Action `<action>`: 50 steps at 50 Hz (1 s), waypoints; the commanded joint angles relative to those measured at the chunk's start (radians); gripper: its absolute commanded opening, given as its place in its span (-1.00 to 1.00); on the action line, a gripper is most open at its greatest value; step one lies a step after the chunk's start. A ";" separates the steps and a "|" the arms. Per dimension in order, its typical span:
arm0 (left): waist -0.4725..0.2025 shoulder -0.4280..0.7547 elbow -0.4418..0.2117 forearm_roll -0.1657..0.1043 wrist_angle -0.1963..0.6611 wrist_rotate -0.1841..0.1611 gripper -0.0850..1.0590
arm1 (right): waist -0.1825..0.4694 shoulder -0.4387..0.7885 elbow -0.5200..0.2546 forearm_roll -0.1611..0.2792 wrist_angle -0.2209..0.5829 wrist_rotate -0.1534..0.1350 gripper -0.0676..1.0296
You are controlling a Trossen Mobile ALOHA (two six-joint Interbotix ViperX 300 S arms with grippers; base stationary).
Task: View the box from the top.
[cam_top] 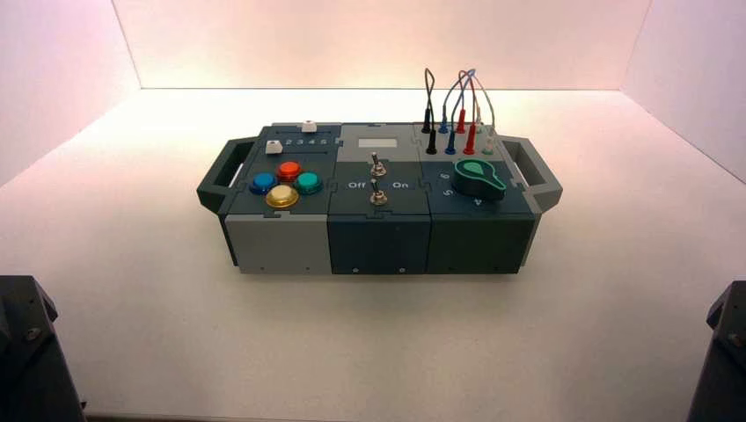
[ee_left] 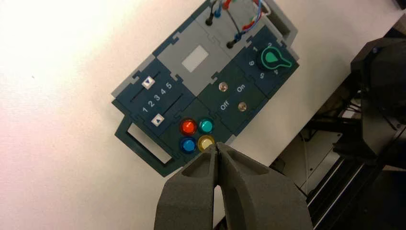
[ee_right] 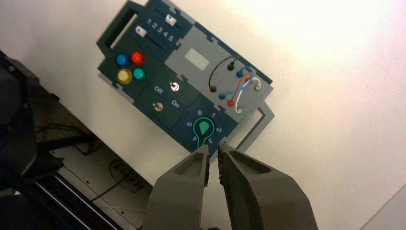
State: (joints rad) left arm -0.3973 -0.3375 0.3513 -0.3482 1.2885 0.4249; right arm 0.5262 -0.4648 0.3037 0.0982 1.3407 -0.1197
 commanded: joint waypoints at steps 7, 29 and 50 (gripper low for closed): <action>-0.015 0.012 -0.011 0.000 -0.012 0.012 -0.91 | -0.002 -0.012 0.006 0.000 -0.008 0.005 -0.67; -0.015 0.005 0.011 0.003 -0.038 0.021 -0.91 | -0.002 -0.017 0.034 0.003 -0.023 0.020 -0.67; -0.015 -0.014 0.048 0.006 -0.038 0.023 -0.91 | -0.003 -0.026 0.078 0.000 -0.058 0.020 -0.67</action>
State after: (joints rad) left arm -0.4080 -0.3329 0.3958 -0.3421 1.2548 0.4449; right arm 0.5246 -0.4786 0.3820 0.0951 1.3023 -0.1028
